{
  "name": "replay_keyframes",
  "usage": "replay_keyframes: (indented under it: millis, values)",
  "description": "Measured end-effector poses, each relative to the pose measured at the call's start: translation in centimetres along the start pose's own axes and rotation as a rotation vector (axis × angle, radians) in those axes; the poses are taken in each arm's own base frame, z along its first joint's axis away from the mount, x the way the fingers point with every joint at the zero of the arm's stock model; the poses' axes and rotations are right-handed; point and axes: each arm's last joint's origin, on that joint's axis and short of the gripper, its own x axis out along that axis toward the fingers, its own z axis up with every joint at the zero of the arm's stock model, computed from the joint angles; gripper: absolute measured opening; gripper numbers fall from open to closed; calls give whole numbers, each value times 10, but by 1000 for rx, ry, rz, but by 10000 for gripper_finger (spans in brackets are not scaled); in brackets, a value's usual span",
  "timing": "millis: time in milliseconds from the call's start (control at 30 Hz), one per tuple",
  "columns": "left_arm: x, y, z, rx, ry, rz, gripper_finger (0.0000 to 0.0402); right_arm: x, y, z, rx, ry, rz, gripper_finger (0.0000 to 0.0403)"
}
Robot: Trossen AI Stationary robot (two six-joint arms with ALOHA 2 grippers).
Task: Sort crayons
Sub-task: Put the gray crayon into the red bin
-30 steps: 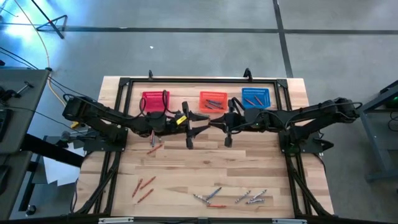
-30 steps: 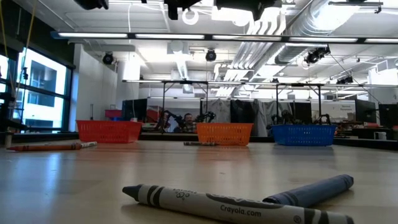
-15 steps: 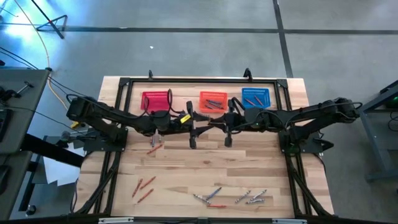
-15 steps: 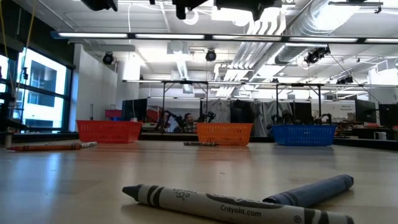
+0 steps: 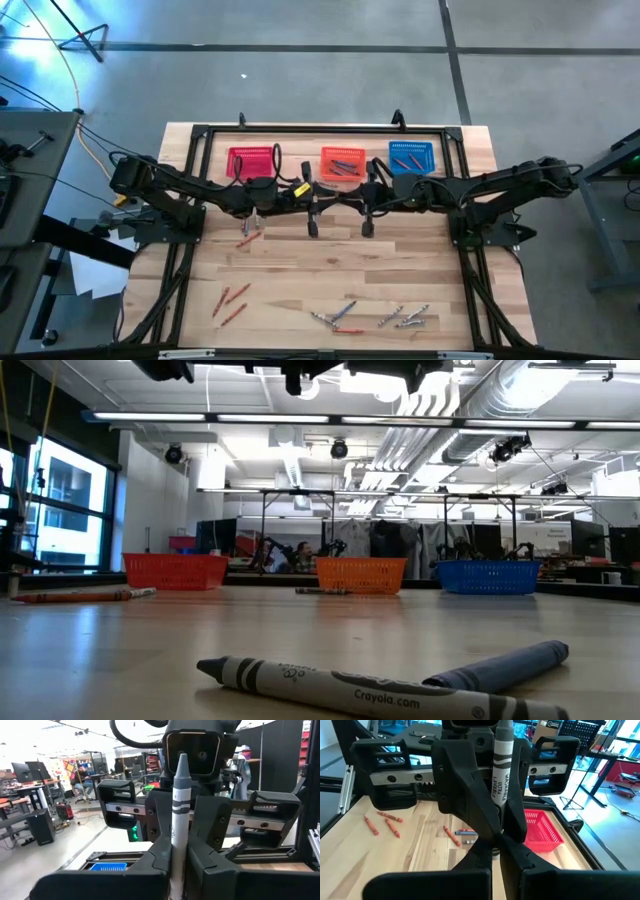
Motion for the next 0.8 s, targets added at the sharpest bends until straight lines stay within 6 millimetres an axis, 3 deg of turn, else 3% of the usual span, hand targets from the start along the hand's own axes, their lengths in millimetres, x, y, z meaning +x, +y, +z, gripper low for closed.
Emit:
replay_keyframes:
  millis: [167, 367, 800]
  values:
    - [0, 1, 1, -1, -6, 21, 44, 0, 0, -2, -3, 16, -6, 1]
    - [0, 1, 0, 11, 6, 22, 9, 0, 0, -2, -5, 24, -12, 1]
    - [0, 1, 0, 19, 9, 23, 4, 0, 0, -2, 14, 25, -12, 16]
